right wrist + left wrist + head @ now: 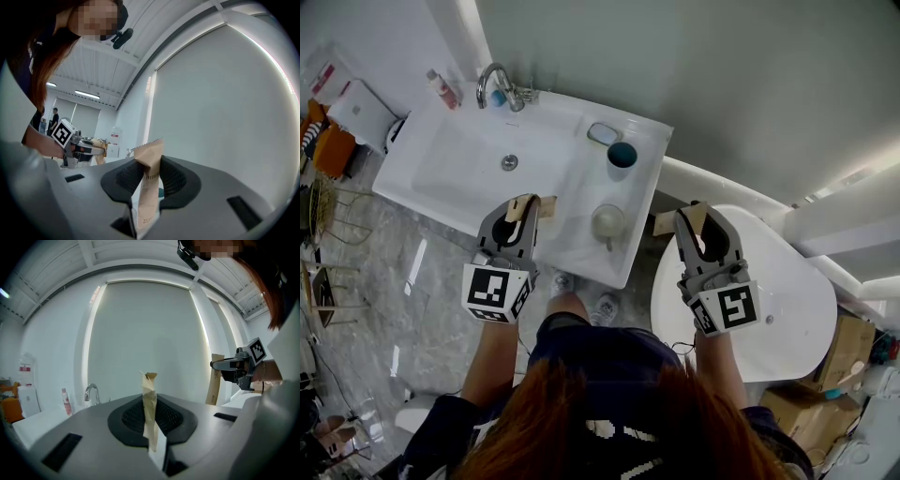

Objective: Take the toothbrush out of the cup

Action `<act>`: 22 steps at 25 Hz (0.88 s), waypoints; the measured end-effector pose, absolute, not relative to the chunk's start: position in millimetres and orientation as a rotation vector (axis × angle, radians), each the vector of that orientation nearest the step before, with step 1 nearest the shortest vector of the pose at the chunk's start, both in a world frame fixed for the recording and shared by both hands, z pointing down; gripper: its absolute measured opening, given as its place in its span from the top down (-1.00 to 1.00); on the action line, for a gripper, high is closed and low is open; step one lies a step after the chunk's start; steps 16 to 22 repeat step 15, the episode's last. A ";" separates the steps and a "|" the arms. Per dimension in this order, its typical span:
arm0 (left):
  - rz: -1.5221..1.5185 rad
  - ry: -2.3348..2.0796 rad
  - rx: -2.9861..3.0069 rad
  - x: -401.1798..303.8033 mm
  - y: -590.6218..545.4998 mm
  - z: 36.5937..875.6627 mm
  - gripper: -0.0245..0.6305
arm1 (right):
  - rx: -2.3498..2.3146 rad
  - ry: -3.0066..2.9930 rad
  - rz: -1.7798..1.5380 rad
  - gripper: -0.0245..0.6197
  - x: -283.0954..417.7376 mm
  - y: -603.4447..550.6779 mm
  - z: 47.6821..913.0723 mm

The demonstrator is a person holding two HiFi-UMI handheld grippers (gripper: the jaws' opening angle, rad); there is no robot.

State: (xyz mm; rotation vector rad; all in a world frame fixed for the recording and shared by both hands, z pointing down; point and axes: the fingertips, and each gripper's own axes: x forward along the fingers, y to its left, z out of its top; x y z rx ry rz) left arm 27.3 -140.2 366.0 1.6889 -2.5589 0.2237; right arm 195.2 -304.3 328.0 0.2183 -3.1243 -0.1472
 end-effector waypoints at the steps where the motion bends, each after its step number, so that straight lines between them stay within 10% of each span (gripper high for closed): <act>1: 0.225 -2.558 1.689 28.0 -140.3 366.5 0.82 | 0.219 -3.128 -0.144 0.56 195.2 -303.7 327.4; 22: 0.214 -2.553 1.686 31.7 -144.8 371.8 0.82 | 0.220 -3.111 -0.122 0.56 200.7 -304.4 339.4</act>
